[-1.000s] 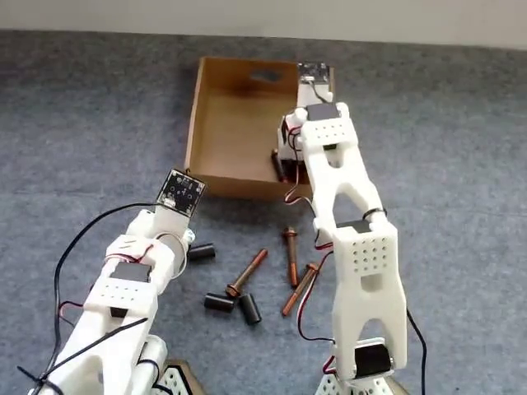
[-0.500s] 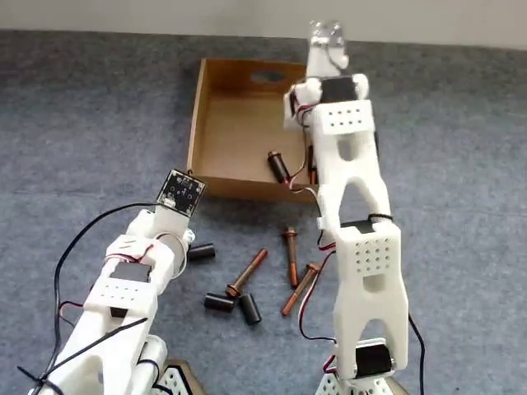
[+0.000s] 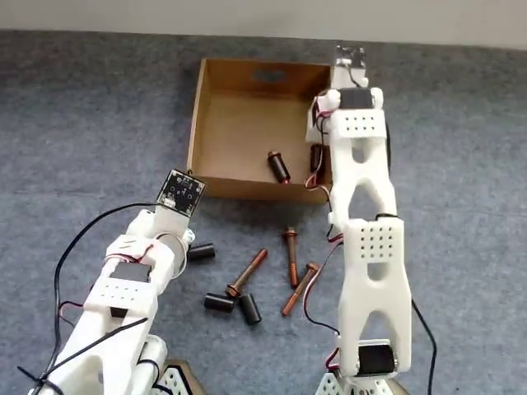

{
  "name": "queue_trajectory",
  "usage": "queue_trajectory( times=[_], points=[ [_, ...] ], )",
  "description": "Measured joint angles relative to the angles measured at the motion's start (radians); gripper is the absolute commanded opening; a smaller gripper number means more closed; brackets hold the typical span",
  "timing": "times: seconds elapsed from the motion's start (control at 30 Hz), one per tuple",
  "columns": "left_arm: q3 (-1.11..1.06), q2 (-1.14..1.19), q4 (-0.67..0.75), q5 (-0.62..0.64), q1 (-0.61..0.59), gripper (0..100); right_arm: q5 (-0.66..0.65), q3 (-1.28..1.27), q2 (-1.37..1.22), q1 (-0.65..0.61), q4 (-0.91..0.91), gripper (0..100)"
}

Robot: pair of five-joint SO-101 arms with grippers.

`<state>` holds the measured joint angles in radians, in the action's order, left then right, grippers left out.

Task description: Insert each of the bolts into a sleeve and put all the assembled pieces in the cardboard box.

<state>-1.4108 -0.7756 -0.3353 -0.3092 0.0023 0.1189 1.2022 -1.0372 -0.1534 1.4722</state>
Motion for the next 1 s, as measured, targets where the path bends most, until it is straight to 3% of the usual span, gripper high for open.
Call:
queue_trajectory(
  times=[0.17,0.4,0.93,1.0],
  points=[
    [0.000,0.000,0.000,0.000,0.000,2,0.005,0.000,-0.002,-0.003,-0.026,0.7],
    [0.000,0.000,0.000,0.000,0.000,2,0.163,0.000,-0.003,-0.078,-0.034,0.7],
    [0.000,0.000,0.000,0.000,0.000,2,0.178,0.080,-0.021,-0.140,-0.034,1.2],
    [0.000,0.000,0.000,0.000,0.000,2,0.178,0.103,-0.021,-0.143,-0.028,5.0]
  ],
)
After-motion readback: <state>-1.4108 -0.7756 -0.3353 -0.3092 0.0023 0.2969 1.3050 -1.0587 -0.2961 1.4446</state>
